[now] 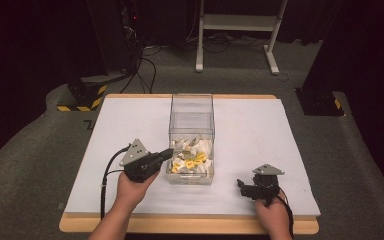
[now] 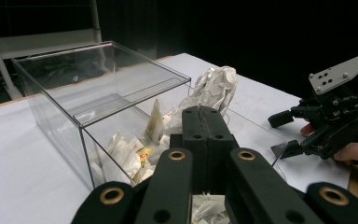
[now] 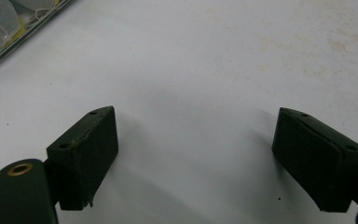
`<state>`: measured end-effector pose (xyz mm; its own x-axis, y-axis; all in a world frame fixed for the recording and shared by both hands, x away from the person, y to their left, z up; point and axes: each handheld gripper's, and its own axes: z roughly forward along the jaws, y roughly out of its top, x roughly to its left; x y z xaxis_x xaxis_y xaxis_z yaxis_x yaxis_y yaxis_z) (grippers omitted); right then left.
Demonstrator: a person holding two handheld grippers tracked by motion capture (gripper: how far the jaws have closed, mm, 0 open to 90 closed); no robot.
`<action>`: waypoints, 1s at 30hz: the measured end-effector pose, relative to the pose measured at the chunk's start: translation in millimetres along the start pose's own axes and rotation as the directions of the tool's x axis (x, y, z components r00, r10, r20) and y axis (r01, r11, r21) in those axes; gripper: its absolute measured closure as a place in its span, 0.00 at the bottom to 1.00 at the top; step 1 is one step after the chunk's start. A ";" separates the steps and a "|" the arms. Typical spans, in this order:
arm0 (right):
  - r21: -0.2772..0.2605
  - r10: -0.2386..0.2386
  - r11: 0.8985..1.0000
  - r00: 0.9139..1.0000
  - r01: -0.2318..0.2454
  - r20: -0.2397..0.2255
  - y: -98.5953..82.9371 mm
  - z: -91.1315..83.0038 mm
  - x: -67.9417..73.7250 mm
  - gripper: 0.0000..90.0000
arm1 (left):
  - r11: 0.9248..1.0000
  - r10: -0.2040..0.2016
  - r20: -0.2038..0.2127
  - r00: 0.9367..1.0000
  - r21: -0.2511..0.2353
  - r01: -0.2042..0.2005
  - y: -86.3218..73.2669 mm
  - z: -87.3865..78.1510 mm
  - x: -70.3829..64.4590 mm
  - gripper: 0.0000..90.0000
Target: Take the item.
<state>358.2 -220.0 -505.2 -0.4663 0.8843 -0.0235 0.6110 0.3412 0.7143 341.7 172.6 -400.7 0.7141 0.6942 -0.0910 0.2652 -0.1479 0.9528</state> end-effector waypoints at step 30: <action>0.000 -0.001 1.000 1.000 0.001 0.001 -0.1 -0.1 0.3 0.16 | 0.999 -0.034 -0.090 0.995 -0.039 0.030 -16.1 -56.0 29.7 1.00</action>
<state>358.0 -219.8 -505.2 -0.4663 0.8843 -0.0244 0.6104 0.3416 0.7146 322.4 235.0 -402.6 0.6437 0.7591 -0.0966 0.2611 -0.0991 0.9602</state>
